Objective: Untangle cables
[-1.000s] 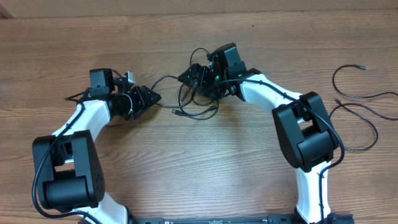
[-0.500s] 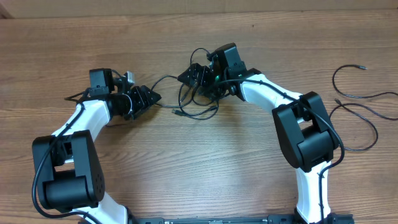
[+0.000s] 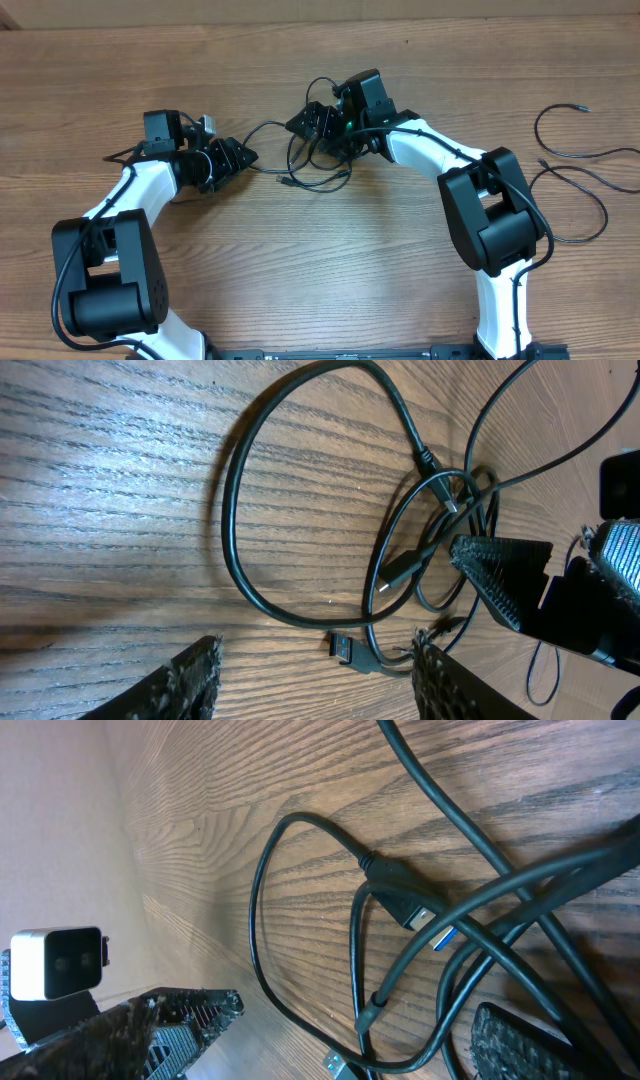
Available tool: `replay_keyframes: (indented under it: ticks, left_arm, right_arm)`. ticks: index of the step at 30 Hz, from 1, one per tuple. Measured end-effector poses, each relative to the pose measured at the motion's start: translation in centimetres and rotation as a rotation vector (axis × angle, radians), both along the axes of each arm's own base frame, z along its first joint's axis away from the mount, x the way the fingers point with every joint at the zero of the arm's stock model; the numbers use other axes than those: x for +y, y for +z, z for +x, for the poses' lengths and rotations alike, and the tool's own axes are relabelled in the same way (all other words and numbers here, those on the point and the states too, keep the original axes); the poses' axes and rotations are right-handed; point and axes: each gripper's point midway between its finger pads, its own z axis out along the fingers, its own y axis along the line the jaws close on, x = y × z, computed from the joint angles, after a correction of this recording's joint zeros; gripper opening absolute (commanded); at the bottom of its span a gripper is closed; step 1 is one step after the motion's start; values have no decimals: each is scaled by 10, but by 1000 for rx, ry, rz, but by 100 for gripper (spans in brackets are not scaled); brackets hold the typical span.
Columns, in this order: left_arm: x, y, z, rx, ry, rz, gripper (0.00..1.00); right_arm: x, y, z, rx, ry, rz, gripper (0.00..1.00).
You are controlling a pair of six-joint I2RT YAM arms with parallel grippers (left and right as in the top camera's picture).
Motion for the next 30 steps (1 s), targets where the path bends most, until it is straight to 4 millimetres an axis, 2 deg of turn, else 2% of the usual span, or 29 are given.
replay_keyframes:
  ticks: [11, 23, 24, 26, 27, 28, 30]
  left_arm:
    - [0, 0, 0, 0, 0, 0, 63]
    - [0, 0, 0, 0, 0, 0, 68]
    - [0, 0, 0, 2, 2, -1, 67]
    - [0, 0, 0, 5, 6, -3, 68]
    - [0, 0, 0, 6, 9, -4, 68]
    - [0, 0, 0, 9, 12, -6, 69]
    - [0, 0, 0, 11, 15, -8, 69]
  right_arm:
    - [0, 0, 0, 0, 0, 0, 100]
    - [-1, -1, 0, 2, -2, -4, 100]
    - [-1, -2, -1, 7, -2, -7, 91]
    - [-1, -2, -2, 7, 2, -9, 84]
    - [-1, -1, -2, 6, 4, -5, 77]
    - [1, 1, -1, -4, 10, 6, 68]
    - [7, 10, 2, -31, 26, 48, 56]
